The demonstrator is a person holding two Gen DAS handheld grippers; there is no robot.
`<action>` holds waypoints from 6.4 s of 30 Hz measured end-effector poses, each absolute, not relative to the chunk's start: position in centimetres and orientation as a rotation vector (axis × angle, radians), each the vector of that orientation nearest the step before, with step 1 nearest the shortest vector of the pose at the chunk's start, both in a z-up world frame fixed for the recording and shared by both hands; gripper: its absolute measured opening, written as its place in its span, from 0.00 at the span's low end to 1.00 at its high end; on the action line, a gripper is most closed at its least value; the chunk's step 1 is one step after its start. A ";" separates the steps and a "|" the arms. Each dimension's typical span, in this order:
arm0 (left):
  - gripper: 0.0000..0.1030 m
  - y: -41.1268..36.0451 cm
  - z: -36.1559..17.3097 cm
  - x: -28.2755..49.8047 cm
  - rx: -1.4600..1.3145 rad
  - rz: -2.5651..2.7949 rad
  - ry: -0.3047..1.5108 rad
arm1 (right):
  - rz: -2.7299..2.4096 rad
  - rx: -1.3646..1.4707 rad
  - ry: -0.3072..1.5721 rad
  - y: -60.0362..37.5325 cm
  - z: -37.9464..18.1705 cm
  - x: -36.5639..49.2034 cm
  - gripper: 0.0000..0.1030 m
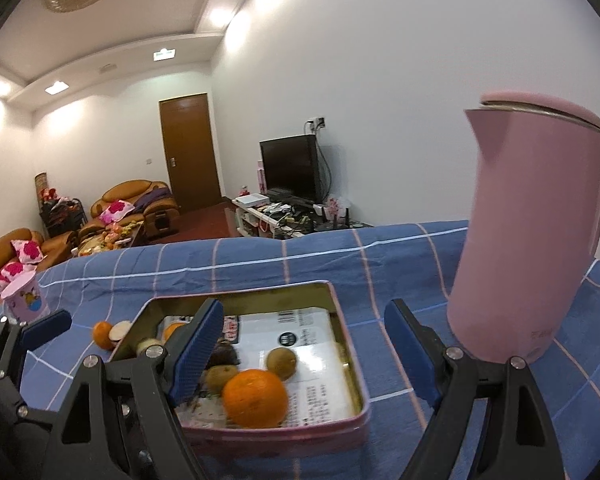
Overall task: Organize fruits
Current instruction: 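Withdraw both open grippers up and away from the tin, then reach the left gripper toward the orange while the right grasps the beige-topped jar, then grasp the orange with the left gripper while the right lifts the jar, then carry the orange with the left gripper while the right carries the jar toward the tin, then lower the orange with the left gripper while the right lowers the jar into the tin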
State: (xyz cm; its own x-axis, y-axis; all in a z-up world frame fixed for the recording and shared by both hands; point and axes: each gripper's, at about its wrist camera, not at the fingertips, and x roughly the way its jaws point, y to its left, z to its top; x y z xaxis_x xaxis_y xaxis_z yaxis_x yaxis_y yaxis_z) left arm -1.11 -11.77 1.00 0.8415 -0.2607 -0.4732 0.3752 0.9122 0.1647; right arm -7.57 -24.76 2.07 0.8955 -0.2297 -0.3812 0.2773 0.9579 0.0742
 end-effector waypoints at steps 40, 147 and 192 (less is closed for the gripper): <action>1.00 6.5 -1.8 9.9 0.053 0.061 0.701 | 0.265 -0.570 0.966 -6.4 -3.0 8.8 0.53; 0.35 0.6 0.4 -0.5 0.019 0.013 0.443 | -0.017 -0.116 0.324 -12.3 2.8 -8.6 0.39; 0.35 -10.4 0.9 -4.2 0.092 -0.182 0.435 | -0.140 -0.126 0.323 -21.9 3.3 -12.1 0.39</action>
State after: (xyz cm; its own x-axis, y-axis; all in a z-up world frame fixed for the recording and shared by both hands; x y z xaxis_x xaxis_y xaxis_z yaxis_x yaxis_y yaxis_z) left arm -4.15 -10.41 0.86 0.8908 -0.1558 -0.4269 0.1950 0.9796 0.0493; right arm -12.10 -21.88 3.32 0.9387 -0.1565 -0.3072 0.1162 0.9825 -0.1455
